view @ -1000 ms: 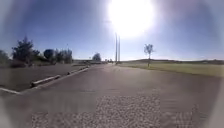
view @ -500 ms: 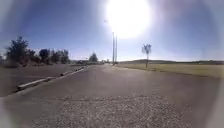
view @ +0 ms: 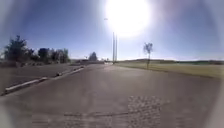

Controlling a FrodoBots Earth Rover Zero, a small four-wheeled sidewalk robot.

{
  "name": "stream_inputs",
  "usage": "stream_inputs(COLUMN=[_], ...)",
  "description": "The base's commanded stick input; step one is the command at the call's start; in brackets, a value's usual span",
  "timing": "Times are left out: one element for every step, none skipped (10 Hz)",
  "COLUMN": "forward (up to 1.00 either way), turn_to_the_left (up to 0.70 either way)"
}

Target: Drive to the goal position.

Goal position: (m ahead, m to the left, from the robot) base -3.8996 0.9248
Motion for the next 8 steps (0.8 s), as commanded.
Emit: stream_inputs(forward=[0.0, 0.0, 0.0, 0.0, 0.0, 0.0, 0.0, 0.0], turn_to_the_left=[0.05, 0.05, 0.05, 0.05, 0.05, 0.05, 0.05, 0.05])
